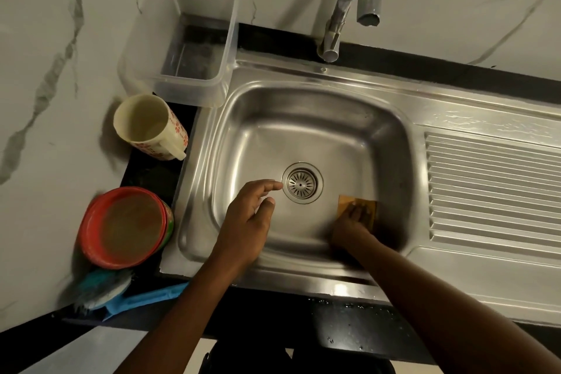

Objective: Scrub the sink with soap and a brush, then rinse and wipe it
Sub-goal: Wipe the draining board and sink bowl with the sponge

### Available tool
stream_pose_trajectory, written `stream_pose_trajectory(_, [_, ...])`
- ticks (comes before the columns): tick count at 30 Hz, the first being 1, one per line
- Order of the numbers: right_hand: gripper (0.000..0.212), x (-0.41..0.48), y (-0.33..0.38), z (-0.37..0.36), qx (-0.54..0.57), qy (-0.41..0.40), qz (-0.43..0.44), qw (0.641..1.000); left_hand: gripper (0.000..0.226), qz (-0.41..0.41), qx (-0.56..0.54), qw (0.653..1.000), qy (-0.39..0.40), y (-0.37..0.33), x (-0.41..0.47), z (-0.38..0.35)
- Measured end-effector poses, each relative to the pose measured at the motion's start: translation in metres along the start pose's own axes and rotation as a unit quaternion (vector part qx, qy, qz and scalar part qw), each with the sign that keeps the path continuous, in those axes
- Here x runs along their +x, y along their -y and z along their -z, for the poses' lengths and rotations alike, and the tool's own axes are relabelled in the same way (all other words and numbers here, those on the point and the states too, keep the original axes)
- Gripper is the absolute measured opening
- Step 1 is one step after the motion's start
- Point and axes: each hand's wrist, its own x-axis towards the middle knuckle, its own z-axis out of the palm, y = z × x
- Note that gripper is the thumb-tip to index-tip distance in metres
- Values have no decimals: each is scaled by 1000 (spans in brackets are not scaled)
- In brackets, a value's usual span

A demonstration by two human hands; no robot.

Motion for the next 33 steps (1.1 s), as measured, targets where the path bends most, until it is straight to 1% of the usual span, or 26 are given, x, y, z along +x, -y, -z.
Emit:
stream_pose_trajectory(2, [79, 5, 2, 2, 20, -48, 10, 999, 36, -1, 3, 1000, 5, 1, 3, 2])
stream_pose_trajectory(3, [77, 6, 4, 7, 34, -58, 10, 998, 37, 1, 1, 1000, 7, 1, 4, 3])
stream_pose_trajectory(6, [84, 9, 8, 35, 11, -108, 42, 993, 38, 0, -6, 1000, 7, 2, 7, 7])
stream_pose_trajectory(7, [82, 11, 11, 49, 34, -109, 58, 992, 39, 0, -6, 1000, 6, 2, 8, 8])
stream_pose_trajectory(9, [71, 15, 16, 75, 152, -128, 90, 976, 41, 0, -6, 1000, 8, 2, 9, 9])
stream_pose_trajectory(10, [63, 15, 18, 87, 218, -143, 112, 959, 42, -1, -8, 1000, 8, 2, 10, 10])
stream_pose_trajectory(12, [39, 2, 31, 110, 342, -131, 118, 923, 41, 0, -11, 1000, 9, 1, 11, 10])
stream_pose_trajectory(13, [28, -6, 35, 119, 425, -120, 127, 888, 41, -1, -14, 1000, 9, 0, 12, 10])
stream_pose_trajectory(14, [19, -17, 38, 127, 507, -99, 144, 844, 41, -2, -16, 1000, 10, 0, 13, 9])
stream_pose_trajectory(15, [28, -25, 39, 134, 577, -88, 160, 796, 40, -2, -16, 1000, 11, 0, 15, 8])
stream_pose_trajectory(16, [37, -32, 37, 142, 619, -82, 180, 760, 39, -3, -15, 1000, 12, -1, 16, 8])
stream_pose_trajectory(17, [39, -37, 35, 147, 645, -88, 205, 731, 38, -4, -13, 1000, 12, -1, 18, 7])
stream_pose_trajectory(19, [33, -49, 28, 159, 663, -136, 242, 696, 36, -10, -6, 1000, 17, -1, 20, 6])
stream_pose_trajectory(20, [27, -56, 24, 165, 654, -179, 256, 689, 36, -12, -4, 1000, 20, -1, 21, 6])
stream_pose_trajectory(22, [14, -66, 15, 174, 604, -305, 258, 689, 38, -14, -1, 1000, 25, -2, 23, 5])
stream_pose_trajectory(23, [12, -68, 11, 177, 563, -374, 257, 691, 38, -14, 0, 1000, 27, -2, 24, 5])
stream_pose_trajectory(24, [14, -72, 10, 181, 524, -434, 245, 691, 39, -14, 0, 1000, 28, -2, 25, 4])
stream_pose_trajectory(26, [22, -61, 8, 186, 462, -504, 190, 704, 41, -12, -2, 999, 32, -3, 25, 2])
stream_pose_trajectory(27, [33, -49, 9, 189, 424, -521, 157, 724, 41, -11, -3, 999, 34, -4, 26, 1])
stream_pose_trajectory(29, [56, -18, 10, 193, 292, -525, 121, 790, 41, -13, -2, 999, 37, -4, 27, -2])
stream_pose_trajectory(30, [64, -5, 12, 194, 224, -514, 117, 820, 40, -14, -1, 999, 39, -4, 27, -3])
stream_pose_trajectory(31, [68, 8, 16, 194, 179, -498, 114, 841, 40, -12, -2, 999, 42, -4, 28, -4])
stream_pose_trajectory(32, [71, 17, 21, 193, 164, -484, 112, 852, 41, -11, -5, 999, 44, -4, 28, -6])
stream_pose_trajectory(33, [72, 25, 28, 191, 170, -479, 110, 854, 41, -11, -7, 999, 46, -4, 29, -7])
